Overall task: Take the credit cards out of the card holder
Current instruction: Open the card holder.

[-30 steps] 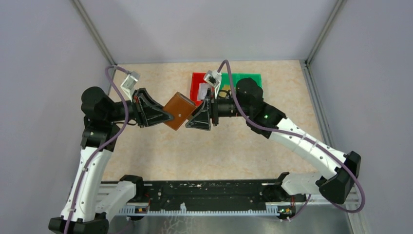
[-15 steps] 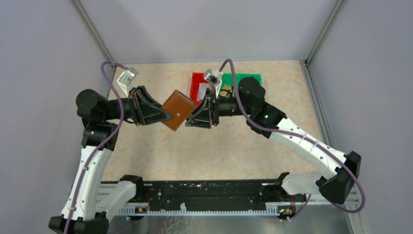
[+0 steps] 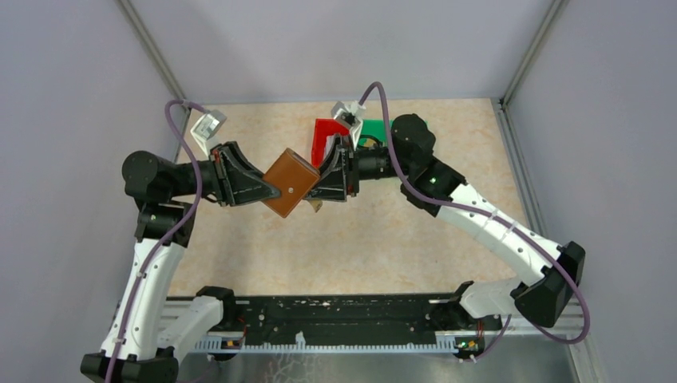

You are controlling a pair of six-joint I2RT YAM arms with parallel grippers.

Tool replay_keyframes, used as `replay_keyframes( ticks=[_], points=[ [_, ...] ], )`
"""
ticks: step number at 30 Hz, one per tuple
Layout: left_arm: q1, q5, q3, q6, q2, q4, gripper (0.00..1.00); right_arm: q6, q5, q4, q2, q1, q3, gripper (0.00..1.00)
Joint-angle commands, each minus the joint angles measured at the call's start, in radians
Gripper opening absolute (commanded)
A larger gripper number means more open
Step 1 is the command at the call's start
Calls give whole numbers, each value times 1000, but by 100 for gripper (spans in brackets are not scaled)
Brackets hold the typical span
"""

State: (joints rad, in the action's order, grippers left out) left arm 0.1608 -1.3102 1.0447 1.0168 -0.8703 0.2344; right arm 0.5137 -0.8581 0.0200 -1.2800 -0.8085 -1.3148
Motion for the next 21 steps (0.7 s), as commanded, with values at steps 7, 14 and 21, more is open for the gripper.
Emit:
replay_keyframes(
  ticks=[7, 14, 21],
  points=[
    [3, 6, -14, -1, -7, 28, 0, 148, -77, 293, -4, 2, 20, 35],
    [3, 41, -27, -105, -27, -71, 20, 208, -53, 388, -10, -26, 68, 27],
    [3, 460, 91, -756, -52, -579, 99, 131, 247, 29, 11, -27, 58, 0]
  ],
)
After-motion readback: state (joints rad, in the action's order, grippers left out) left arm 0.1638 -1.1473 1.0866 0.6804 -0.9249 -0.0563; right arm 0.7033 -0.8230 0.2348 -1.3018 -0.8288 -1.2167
